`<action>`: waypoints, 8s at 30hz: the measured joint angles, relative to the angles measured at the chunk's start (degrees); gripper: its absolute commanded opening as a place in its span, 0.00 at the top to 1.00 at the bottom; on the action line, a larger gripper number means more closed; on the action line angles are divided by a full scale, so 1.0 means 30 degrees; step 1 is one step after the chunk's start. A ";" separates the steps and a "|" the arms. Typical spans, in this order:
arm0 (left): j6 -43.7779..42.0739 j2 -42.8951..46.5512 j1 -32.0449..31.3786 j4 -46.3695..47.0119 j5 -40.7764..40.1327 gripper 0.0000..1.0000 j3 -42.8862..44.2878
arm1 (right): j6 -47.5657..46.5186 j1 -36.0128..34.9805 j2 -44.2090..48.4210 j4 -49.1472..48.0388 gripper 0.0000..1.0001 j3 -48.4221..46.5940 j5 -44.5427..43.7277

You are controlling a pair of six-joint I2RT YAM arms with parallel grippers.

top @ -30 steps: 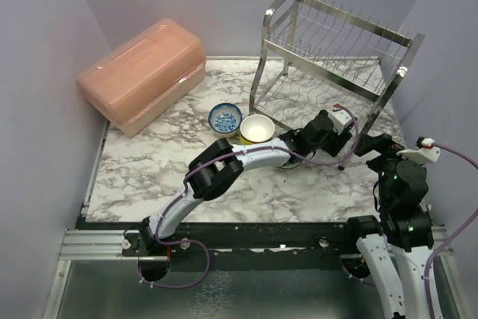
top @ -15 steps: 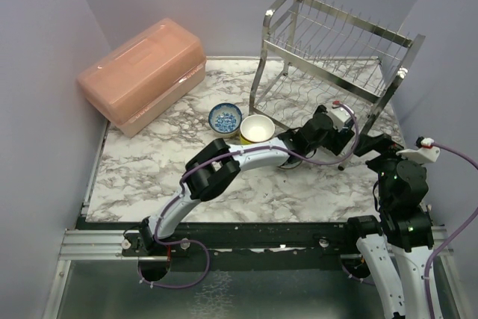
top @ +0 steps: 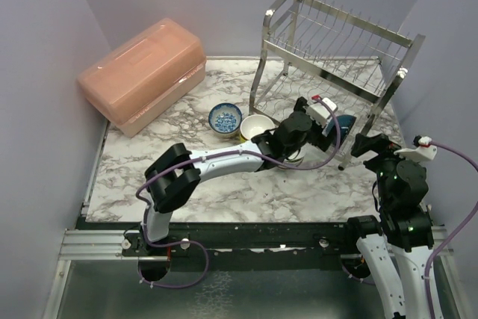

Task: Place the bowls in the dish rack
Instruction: Place the bowl in the dish rack, then pick up the bowl from the center of the board, then place the bowl in the dish rack.

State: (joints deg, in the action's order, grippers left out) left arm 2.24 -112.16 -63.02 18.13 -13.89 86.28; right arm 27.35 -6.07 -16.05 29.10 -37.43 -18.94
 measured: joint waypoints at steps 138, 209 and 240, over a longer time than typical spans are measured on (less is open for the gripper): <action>0.9049 1.1103 0.5763 -0.1333 -0.1355 0.01 -1.1431 | 0.3249 0.0058 -1.5132 -0.9464 1.00 0.3359 1.6203; 1.3041 1.1380 0.7876 0.4743 1.2582 0.01 -1.1999 | 0.7198 0.0058 -0.5217 -0.9712 1.00 0.3016 1.2670; 1.4768 0.7694 0.5960 0.6929 1.5635 0.28 -0.9901 | 0.7249 0.0058 -0.5625 -0.9770 0.99 0.2572 1.3121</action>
State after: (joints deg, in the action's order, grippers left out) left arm 46.54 -89.08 -45.15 38.92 33.01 56.58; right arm 49.10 -5.89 -32.93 -0.21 -29.71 20.43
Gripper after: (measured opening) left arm 0.743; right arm 0.008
